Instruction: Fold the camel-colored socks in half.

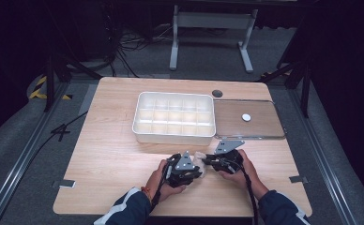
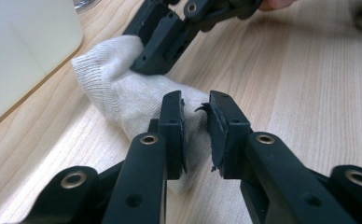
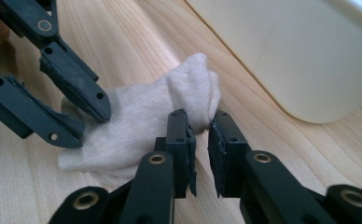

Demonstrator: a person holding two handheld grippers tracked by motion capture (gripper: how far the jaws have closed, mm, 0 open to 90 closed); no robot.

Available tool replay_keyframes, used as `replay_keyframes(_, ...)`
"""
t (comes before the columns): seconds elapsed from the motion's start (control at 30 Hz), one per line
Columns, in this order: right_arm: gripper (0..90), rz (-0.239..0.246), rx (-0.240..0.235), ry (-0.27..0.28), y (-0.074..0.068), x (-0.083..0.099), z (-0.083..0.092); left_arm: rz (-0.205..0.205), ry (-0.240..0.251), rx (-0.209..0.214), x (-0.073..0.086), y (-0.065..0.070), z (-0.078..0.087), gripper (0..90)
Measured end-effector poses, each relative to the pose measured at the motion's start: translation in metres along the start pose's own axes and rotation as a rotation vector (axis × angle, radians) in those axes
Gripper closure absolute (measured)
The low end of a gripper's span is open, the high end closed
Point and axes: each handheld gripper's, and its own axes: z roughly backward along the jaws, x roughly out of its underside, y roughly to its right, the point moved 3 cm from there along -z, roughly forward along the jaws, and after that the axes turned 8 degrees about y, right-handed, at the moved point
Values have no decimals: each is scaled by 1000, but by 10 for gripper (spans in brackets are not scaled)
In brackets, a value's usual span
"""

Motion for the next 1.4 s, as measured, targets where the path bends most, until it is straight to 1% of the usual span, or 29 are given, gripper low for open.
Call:
replay_keyframes(0.03, 778, 0, 0, 0, 0, 0, 0, 0, 0, 0, 0, 0, 0, 772)
replay_keyframes(0.07, 775, -2, 12, 3, 1, -1, 2, 1, 2, 0, 0, 0, 0, 772)
replay_keyframes(0.1, 786, -17, 32, 20, 5, -3, 7, 1, 2, 3, 0, 0, 0, 776)
replay_keyframes(0.13, 786, -17, 32, 20, 5, -3, 7, 2, 2, 5, 0, -1, 0, 776)
replay_keyframes(0.17, 787, -40, 54, 57, 9, -7, 12, 14, 12, 12, 1, -1, -1, 779)
replay_keyframes(0.2, 788, -55, 52, 74, 9, -9, 14, 14, 12, 12, 1, -1, -1, 780)
replay_keyframes(0.23, 791, -52, 48, 110, 7, -13, 17, 15, 10, 13, 1, -2, -1, 781)
replay_keyframes(0.27, 791, -52, 48, 110, 7, -13, 17, 16, 9, 14, 1, -1, -1, 781)
replay_keyframes(0.3, 791, -42, 43, 126, 5, -16, 18, 14, 10, 13, 1, -1, -1, 781)
replay_keyframes(0.37, 786, -15, 13, 166, -4, -24, 18, 11, 10, 14, 1, -1, -1, 782)
replay_keyframes(0.43, 774, 20, -9, 179, -11, -29, 14, 10, 9, 13, 1, -1, -1, 782)
replay_keyframes(0.47, 765, 36, -29, 177, -15, -30, 10, 9, 7, 12, 1, -1, -1, 782)
replay_keyframes(0.5, 761, 45, -37, 171, -17, -30, 8, 10, 5, 10, 1, 0, -1, 782)
replay_keyframes(0.53, 760, 54, -46, 152, -19, -29, 3, 4, 5, 10, 1, 0, -1, 782)
replay_keyframes(0.57, 760, 55, -46, 136, -19, -27, -1, 3, 6, 9, 1, 0, -2, 783)
replay_keyframes(0.63, 771, 54, -25, 86, -13, -20, -8, 0, 9, 9, 1, 0, -2, 784)
replay_keyframes(0.67, 773, 21, -32, 97, -9, -17, -9, 0, 8, 7, 1, 0, -2, 785)
replay_keyframes(0.7, 777, 3, -29, 95, -6, -15, -9, -2, 4, 6, 1, 0, -2, 785)
replay_keyframes(0.77, 781, 9, 14, 75, 1, -12, -7, -10, -1, 3, 1, 1, -2, 785)
replay_keyframes(0.8, 781, -2, 12, 76, 3, -10, -7, -9, -2, 1, 1, 1, -2, 785)
replay_keyframes(0.83, 782, -23, 7, 73, 5, -8, -7, -10, 0, 0, 1, 1, -2, 785)
replay_keyframes(0.97, 786, -17, 15, 68, 5, -5, -7, -9, 5, -1, 1, 2, -3, 785)
replay_keyframes(1.1, 794, -16, 20, 63, 6, -4, -8, -16, 1, -2, 1, 1, -3, 785)
replay_keyframes(1.17, 804, -22, 17, 60, 5, -3, -8, -13, 4, -3, 1, 2, -3, 785)
replay_keyframes(1.2, 822, -24, 18, 59, 5, -3, -9, -16, 2, -3, 1, 2, -3, 785)
replay_keyframes(1.27, 865, -7, 21, 47, 4, -2, -10, -19, 3, -5, 1, 2, -3, 785)
replay_keyframes(1.33, 878, -4, 25, 46, 3, -1, -10, -11, 10, -3, 1, 2, -4, 786)
replay_keyframes(1.4, 883, -8, 27, 45, 4, 0, -10, -17, 7, -3, 1, 1, -3, 786)
